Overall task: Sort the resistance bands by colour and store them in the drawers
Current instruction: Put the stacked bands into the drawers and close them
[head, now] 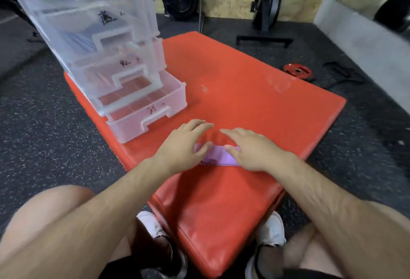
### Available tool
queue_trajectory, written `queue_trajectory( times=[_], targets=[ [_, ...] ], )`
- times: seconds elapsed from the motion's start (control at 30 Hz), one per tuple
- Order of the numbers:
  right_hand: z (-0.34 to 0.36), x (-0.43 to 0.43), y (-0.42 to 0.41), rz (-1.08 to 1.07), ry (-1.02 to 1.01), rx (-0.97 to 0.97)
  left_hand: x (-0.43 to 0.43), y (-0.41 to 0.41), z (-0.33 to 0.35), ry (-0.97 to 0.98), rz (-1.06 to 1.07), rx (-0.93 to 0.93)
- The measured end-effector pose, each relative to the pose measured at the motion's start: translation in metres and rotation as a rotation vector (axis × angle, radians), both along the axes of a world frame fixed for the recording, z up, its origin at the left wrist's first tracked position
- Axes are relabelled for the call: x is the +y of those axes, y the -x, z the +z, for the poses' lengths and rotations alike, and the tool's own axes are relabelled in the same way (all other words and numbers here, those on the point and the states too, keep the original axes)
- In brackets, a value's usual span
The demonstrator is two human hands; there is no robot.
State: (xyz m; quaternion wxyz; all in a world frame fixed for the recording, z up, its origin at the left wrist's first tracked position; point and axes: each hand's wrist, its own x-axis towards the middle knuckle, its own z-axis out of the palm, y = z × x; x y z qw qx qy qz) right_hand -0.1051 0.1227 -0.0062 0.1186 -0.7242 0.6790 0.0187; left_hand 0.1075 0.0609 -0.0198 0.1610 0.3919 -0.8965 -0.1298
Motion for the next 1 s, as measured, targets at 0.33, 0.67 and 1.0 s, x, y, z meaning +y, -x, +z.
queue_trajectory(
  times=[0.33, 0.67, 1.0],
  targets=[
    [-0.013, 0.011, 0.022, -0.247, -0.074, -0.192, 0.003, 0.032, -0.020, -0.140, -0.039, -0.226],
    [0.024, 0.001, 0.008, -0.121, 0.102, -0.197, -0.011, 0.011, -0.006, -0.177, -0.005, -0.267],
    [0.049, -0.060, -0.052, 0.033, 0.555, -0.373, -0.032, -0.072, 0.062, -0.042, 0.169, 0.388]
  ],
)
